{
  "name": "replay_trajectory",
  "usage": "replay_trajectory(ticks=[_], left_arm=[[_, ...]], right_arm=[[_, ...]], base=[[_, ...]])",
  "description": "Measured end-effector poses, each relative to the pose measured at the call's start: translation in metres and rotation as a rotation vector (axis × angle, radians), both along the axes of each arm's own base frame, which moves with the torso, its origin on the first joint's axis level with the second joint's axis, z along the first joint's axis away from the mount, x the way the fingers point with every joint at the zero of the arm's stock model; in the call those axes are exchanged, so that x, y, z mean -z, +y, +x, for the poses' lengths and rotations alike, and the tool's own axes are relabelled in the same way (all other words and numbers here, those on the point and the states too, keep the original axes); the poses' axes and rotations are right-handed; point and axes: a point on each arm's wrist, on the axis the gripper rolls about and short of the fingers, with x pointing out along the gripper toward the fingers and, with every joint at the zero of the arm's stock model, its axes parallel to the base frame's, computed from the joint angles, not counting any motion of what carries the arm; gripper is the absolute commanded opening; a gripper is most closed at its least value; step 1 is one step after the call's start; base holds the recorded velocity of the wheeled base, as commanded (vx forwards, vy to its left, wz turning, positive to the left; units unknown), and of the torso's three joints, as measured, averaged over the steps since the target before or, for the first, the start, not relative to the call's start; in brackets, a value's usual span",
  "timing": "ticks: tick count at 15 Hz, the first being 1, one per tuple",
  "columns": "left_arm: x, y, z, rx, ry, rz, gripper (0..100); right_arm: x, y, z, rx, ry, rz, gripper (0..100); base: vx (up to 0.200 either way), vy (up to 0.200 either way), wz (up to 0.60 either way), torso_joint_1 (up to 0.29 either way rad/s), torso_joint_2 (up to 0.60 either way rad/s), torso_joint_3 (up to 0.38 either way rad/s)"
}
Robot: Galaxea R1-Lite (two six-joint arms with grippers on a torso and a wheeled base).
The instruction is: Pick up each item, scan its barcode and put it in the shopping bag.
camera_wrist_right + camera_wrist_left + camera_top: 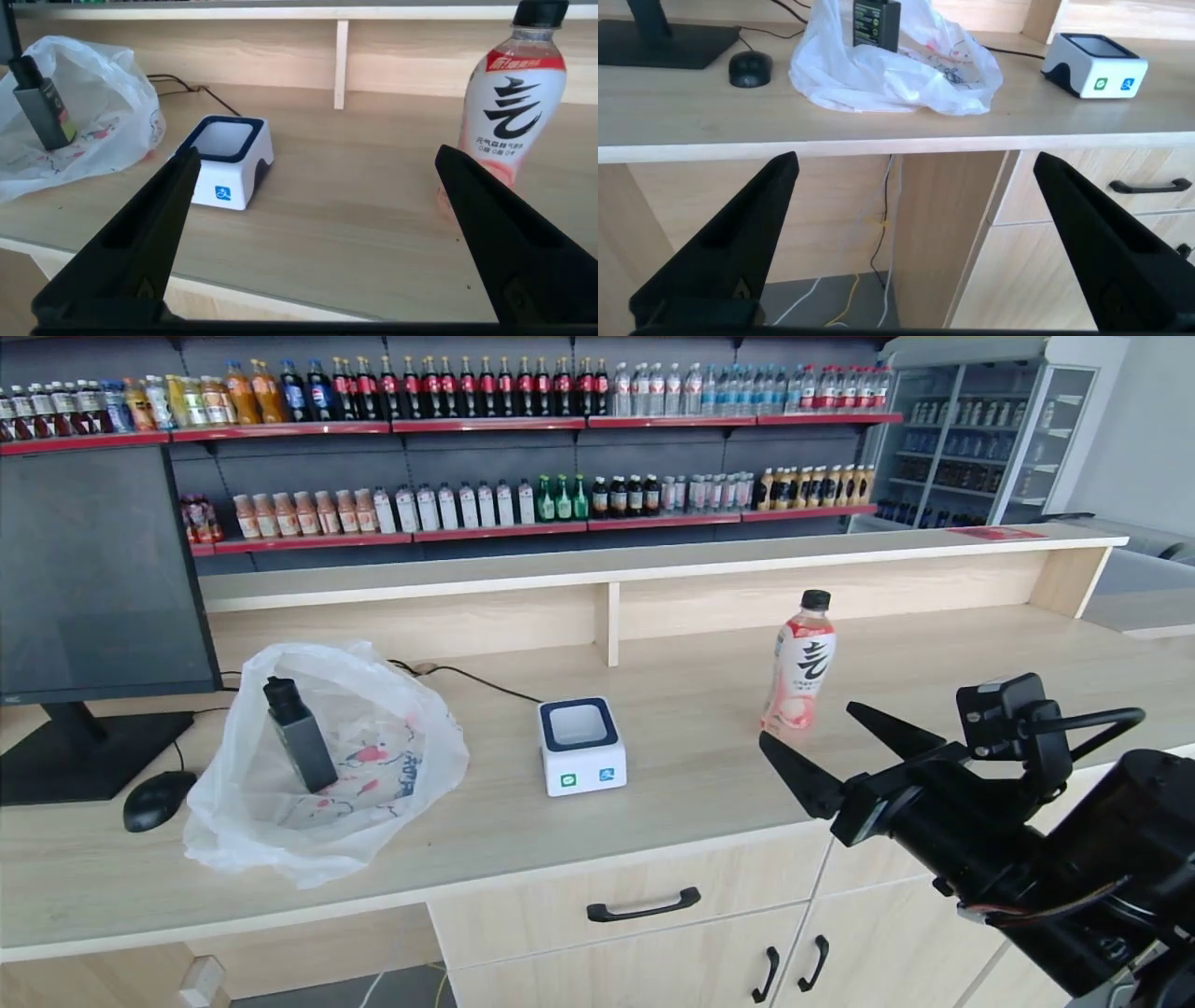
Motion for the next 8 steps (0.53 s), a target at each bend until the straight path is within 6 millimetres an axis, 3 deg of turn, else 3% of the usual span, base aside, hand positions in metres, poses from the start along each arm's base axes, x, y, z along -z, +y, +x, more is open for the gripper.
replay_trajectory(ticks=[4,8], left_arm=[[0.0,0.0,0.0,0.0,0.0,0.0,100],[0.0,0.0,0.0,0.0,0.0,0.0,100]], right_arm=[[0.0003,0.0009,-0.0009,-0.005,0.001,-0.001,100],[0.0011,0.0006,-0.0006,-0.003,0.004,-0.002,100]], base=[[0.0,-0.2,0.6,-0.001,0.0,0.002],[0.0,-0.2,0.0,0.004,0.0,0.004]])
